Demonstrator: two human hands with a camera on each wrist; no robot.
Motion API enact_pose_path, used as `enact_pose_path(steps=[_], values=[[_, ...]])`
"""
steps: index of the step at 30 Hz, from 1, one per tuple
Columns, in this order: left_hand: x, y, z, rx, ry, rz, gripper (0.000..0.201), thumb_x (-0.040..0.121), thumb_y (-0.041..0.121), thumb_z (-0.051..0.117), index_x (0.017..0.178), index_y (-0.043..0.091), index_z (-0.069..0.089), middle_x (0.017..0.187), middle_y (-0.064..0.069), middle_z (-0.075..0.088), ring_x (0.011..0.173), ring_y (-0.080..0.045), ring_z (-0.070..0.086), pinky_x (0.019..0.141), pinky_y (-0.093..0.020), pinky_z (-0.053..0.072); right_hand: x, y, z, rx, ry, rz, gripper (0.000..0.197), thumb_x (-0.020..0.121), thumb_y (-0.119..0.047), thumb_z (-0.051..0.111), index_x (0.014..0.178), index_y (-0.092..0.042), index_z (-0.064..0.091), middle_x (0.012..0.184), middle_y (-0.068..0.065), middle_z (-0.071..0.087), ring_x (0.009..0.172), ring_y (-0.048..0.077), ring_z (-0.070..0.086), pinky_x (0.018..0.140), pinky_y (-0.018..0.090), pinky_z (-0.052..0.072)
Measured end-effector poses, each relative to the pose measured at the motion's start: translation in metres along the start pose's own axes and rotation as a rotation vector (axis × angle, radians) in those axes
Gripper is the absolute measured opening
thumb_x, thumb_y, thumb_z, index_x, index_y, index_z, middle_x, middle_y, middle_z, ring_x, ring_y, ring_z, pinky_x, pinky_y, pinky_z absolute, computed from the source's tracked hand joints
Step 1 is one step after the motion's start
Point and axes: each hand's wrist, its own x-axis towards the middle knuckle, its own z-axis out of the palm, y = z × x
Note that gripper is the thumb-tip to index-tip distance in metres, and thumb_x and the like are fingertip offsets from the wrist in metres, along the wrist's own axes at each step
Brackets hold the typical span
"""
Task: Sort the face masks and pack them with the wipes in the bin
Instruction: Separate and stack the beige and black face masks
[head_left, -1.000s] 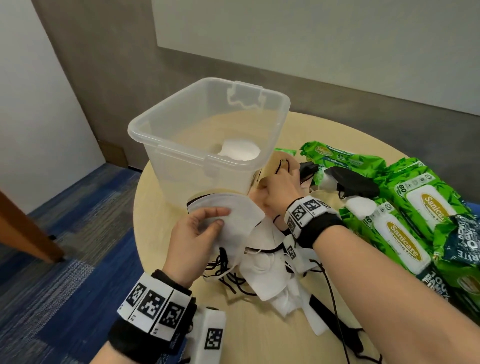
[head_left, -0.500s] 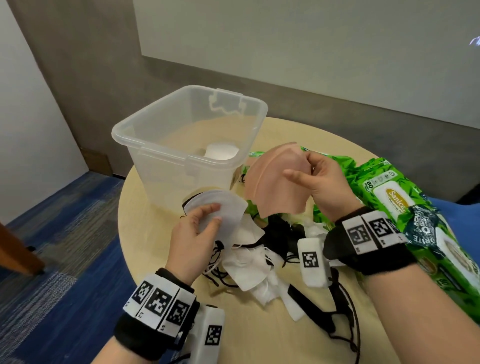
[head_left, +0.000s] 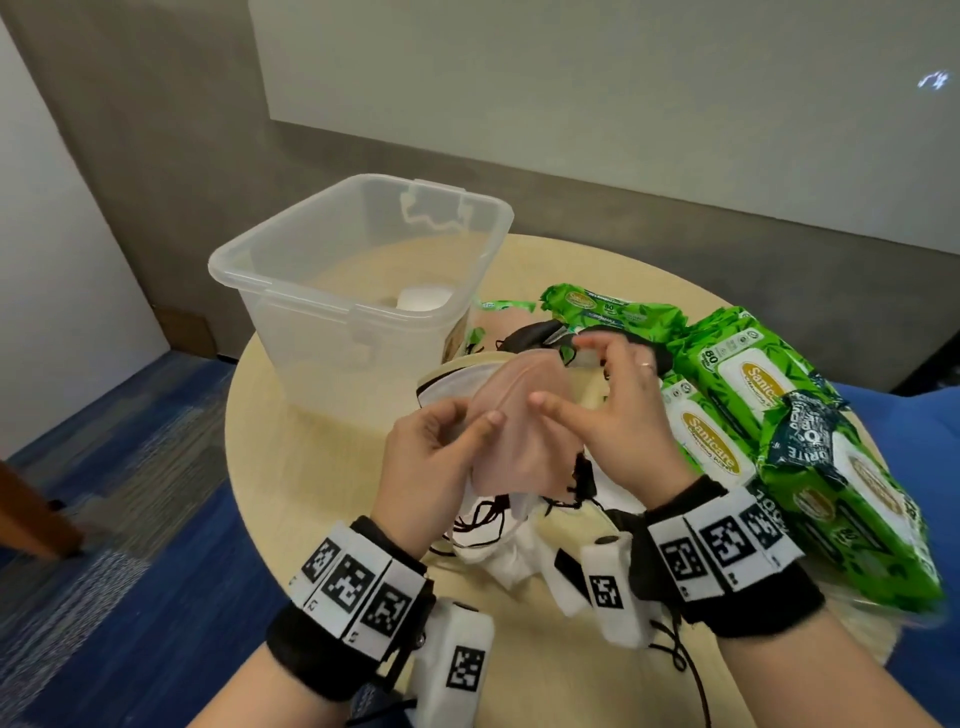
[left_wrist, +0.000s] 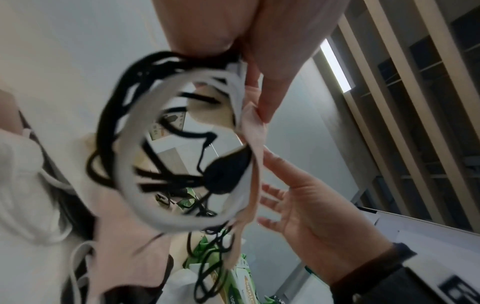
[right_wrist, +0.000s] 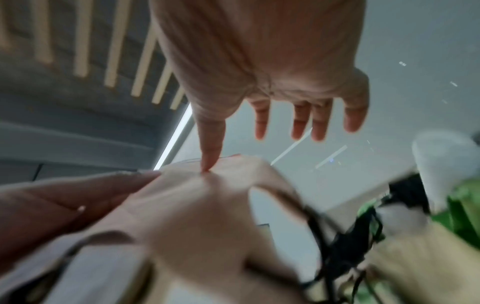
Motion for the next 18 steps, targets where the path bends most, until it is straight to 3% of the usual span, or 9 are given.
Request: enact_pose_path(steps=[2,5,8,11,15,16,18], values=[[0.000,0.003,0.000,-0.001,-0.031,-0.011,0.007,0.084,0.012,0.066,0.080,0.009,0.070,0.070,0.002,0.069,0.066,-0.007,0.060,0.061,-0.019,0.049,-0.005,-0.006,-0.006,-0.104,0.021,-0.228,0.061,0.062,-0.048,0.073,0.118,-0.044,0.049,0.126,-0.003,0.034,0.122,0.019,0.033,0.102,0.036,0.030],[-0.001,0.009,0.001,-0.041,-0.099,-0.022,0.013,0.083,0.018,0.061,0.081,0.009,0.071,0.071,0.001,0.070,0.068,-0.007,0.061,0.062,-0.017,0.049,-0.009,-0.015,-0.008,-0.164,-0.114,-0.403,0.045,0.061,-0.058,0.061,0.105,-0.046,0.058,0.126,-0.004,0.038,0.119,0.019,0.030,0.097,0.035,0.025],[-0.002,0.012,0.000,-0.063,-0.158,-0.002,0.016,0.085,0.023,0.062,0.083,0.011,0.071,0.075,0.001,0.070,0.072,-0.007,0.061,0.066,-0.018,0.048,-0.007,-0.016,-0.007,-0.135,-0.116,-0.449,0.032,0.061,-0.058,0.063,0.088,-0.041,0.068,0.113,-0.004,0.047,0.109,0.018,0.037,0.089,0.034,0.027],[-0.003,0.016,-0.001,-0.142,-0.198,-0.060,0.021,0.092,0.011,0.052,0.085,0.006,0.071,0.077,-0.001,0.071,0.074,-0.008,0.062,0.069,-0.017,0.050,-0.005,-0.017,-0.008,-0.068,-0.104,-0.464,0.028,0.061,-0.055,0.066,0.080,-0.035,0.069,0.100,-0.010,0.050,0.101,0.014,0.042,0.086,0.040,0.034],[-0.003,0.018,0.000,-0.210,-0.223,-0.116,0.045,0.093,0.002,0.041,0.063,0.014,0.072,0.059,0.006,0.064,0.056,-0.002,0.056,0.058,-0.012,0.045,-0.001,-0.017,-0.012,0.008,-0.127,-0.479,0.021,0.060,-0.051,0.069,0.068,-0.033,0.064,0.087,-0.017,0.051,0.089,0.005,0.044,0.080,0.050,0.039],[-0.003,0.018,0.000,-0.210,-0.219,-0.121,0.048,0.094,0.002,0.040,0.060,0.014,0.071,0.056,0.007,0.062,0.053,-0.002,0.054,0.055,-0.011,0.044,0.000,-0.016,-0.013,0.021,-0.127,-0.469,0.020,0.059,-0.051,0.069,0.066,-0.033,0.064,0.086,-0.019,0.051,0.089,0.002,0.044,0.081,0.049,0.039],[-0.001,0.019,-0.002,-0.210,-0.209,-0.136,0.040,0.094,0.004,0.041,0.069,0.010,0.071,0.061,0.001,0.065,0.058,-0.006,0.057,0.058,-0.014,0.046,0.001,-0.014,-0.017,0.057,-0.133,-0.429,0.021,0.057,-0.051,0.071,0.066,-0.033,0.064,0.085,-0.022,0.054,0.095,0.003,0.045,0.087,0.047,0.037]])
